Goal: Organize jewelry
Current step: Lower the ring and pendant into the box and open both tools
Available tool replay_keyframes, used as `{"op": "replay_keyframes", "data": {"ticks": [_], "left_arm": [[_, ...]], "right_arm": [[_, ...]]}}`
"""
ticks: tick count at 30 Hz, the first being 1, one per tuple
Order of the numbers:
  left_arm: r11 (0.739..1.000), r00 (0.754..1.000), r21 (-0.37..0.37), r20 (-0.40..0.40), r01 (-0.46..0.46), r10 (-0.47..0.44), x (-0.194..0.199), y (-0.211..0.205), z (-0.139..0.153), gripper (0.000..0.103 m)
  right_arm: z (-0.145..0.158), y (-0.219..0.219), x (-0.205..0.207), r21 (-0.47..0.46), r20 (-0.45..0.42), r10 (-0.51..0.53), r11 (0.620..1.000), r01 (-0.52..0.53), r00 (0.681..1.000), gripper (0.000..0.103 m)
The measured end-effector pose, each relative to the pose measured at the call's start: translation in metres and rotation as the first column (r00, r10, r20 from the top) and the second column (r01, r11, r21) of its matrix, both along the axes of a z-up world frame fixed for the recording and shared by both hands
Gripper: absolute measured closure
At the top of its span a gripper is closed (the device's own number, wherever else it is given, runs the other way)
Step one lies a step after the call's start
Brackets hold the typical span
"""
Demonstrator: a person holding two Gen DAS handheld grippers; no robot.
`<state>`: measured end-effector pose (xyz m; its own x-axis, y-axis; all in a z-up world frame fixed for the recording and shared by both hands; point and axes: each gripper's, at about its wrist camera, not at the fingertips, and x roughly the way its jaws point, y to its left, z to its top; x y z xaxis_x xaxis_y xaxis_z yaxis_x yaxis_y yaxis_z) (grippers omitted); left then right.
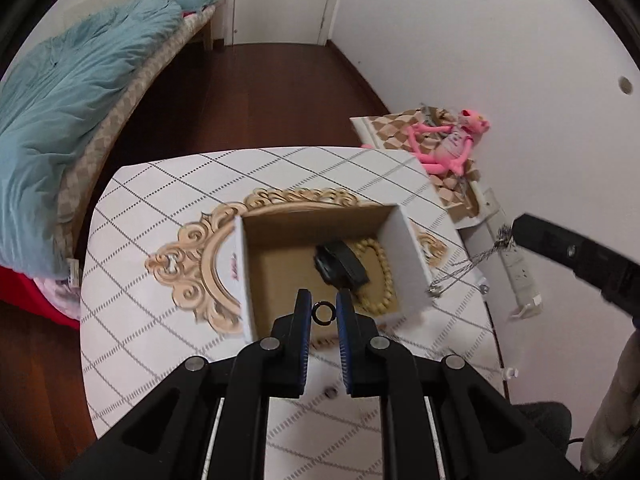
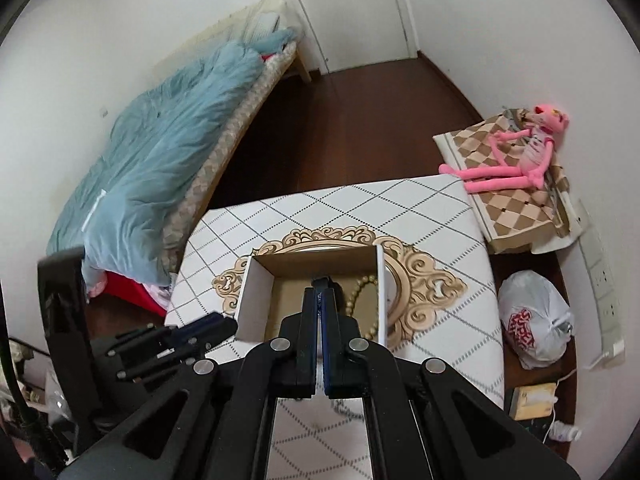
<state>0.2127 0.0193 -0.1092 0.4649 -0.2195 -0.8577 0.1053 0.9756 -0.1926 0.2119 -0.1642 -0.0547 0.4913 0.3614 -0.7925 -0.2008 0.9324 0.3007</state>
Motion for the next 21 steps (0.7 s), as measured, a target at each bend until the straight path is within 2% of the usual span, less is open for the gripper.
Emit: {"op": "replay_keyframes", "data": {"ticks": [10,15,16,18,19,21], "left_arm": [[1.0,0.992,0.012,-0.125,-0.009,0.01,0.061,0.01,-0.036,0.093],[0.999,0.99,0.033,-0.135,-0.025,0.03,0.079,0.009,-0.038,0.09],[0.999,0.991,0.046,-0.13,-0.029,0.034,0.081,0.009,-0.037,0.084],[0.997,0.991,0.07,-0.124,-0.042,0.051,0.086,0.009,-0.036,0.053],[0.995,0.991,0.087,-0.116,-0.052,0.062,0.087,0.011,-0.034,0.029],[0.994,0.993,0.085,-0.093,-0.066,0.074,0.087,0.015,-0.029,0.025]], "right_arm": [[-0.06,0.026,0.076,-0.061,-0.165,0.018,0.998,-0.028,0.986,0.101],[-0.079,0.028,0.093,-0.092,-0.227,0.022,0.995,-0.044,0.974,0.101],[-0.082,0.027,0.095,-0.099,-0.236,0.023,0.994,-0.047,0.972,0.101],[-0.087,0.025,0.097,-0.104,-0.26,0.022,0.993,-0.051,0.965,0.101],[-0.088,0.025,0.098,-0.109,-0.271,0.022,0.993,-0.053,0.962,0.101],[-0.088,0.024,0.098,-0.119,-0.273,0.02,0.991,-0.055,0.962,0.1]]}}
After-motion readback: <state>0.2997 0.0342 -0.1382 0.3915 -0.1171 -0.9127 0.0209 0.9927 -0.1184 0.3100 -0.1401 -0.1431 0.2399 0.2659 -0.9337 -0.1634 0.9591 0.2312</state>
